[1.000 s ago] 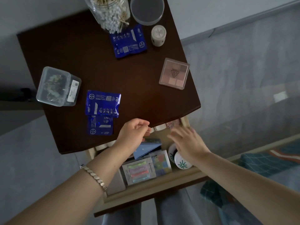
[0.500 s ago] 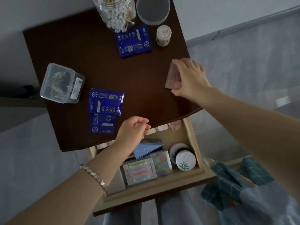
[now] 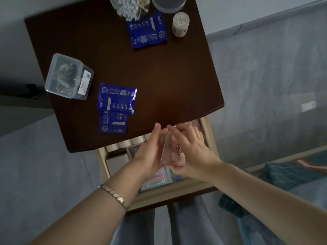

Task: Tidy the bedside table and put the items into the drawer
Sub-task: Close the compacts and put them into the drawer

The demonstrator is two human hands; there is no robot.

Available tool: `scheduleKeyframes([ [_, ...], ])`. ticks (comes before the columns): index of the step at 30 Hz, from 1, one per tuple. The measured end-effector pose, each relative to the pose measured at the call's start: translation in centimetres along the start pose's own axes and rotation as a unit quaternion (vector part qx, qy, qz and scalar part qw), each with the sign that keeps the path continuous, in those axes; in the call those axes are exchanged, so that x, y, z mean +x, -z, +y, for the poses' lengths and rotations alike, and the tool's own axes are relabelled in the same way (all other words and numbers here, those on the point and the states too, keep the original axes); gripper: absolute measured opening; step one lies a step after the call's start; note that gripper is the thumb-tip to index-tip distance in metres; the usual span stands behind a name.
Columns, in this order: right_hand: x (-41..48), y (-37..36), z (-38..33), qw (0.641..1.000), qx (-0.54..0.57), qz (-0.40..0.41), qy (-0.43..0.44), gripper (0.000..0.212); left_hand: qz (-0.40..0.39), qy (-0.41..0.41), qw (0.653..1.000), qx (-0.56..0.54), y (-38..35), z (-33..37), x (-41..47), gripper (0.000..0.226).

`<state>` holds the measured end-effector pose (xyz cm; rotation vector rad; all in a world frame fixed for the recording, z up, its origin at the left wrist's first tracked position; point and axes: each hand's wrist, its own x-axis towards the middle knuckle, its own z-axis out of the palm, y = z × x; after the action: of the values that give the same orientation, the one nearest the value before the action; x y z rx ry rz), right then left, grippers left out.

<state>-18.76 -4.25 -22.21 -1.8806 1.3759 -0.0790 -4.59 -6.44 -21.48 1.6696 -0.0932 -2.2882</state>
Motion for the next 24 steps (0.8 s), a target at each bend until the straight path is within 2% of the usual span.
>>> scheduleKeyframes([
  [4, 0.2, -0.6, 0.1, 0.998, -0.048, 0.032, 0.039, 0.103, -0.021, -0.038, 0.998, 0.036, 0.8, -0.2, -0.1, 0.06],
  [6, 0.3, 0.2, -0.2, 1.0, 0.006, 0.002, 0.002, 0.1, -0.021, -0.06, 0.997, 0.049, 1.1, -0.3, -0.3, 0.063],
  [8, 0.3, 1.2, -0.5, 0.981, 0.171, -0.029, -0.083, 0.082, -0.037, -0.08, 0.994, 0.069, 1.1, -0.4, -0.4, 0.061],
  [10, 0.2, 2.0, -0.2, 0.93, 0.326, -0.008, -0.17, 0.052, -0.015, -0.092, 0.99, 0.11, 0.8, -0.4, -0.5, 0.04],
  [11, 0.0, 2.2, 0.2, 0.912, 0.359, -0.002, -0.2, 0.041, 0.008, -0.092, 0.989, 0.118, 0.6, -0.5, -0.6, 0.026],
  [13, -0.1, 2.7, 0.8, 0.909, 0.35, -0.021, -0.225, 0.03, 0.023, -0.092, 0.987, 0.126, 0.5, -0.7, -0.5, 0.012],
  [17, -0.5, 3.4, 1.5, 0.907, 0.364, -0.069, -0.202, 0.022, 0.019, -0.125, 0.976, 0.18, -0.1, -1.3, -0.6, 0.016],
  [19, -0.7, 3.5, 1.9, 0.922, 0.326, -0.096, -0.186, 0.024, 0.027, -0.134, 0.965, 0.224, -0.2, -1.9, -0.4, 0.016],
  [22, -0.9, 2.4, 3.9, 0.961, 0.118, -0.165, -0.19, 0.022, 0.07, -0.118, 0.932, 0.335, 0.3, -2.6, 0.4, 0.013],
  [24, -1.3, 0.9, 5.2, 0.957, -0.006, -0.23, -0.177, 0.028, 0.114, -0.098, 0.928, 0.34, 0.9, -2.8, 0.6, 0.016],
])
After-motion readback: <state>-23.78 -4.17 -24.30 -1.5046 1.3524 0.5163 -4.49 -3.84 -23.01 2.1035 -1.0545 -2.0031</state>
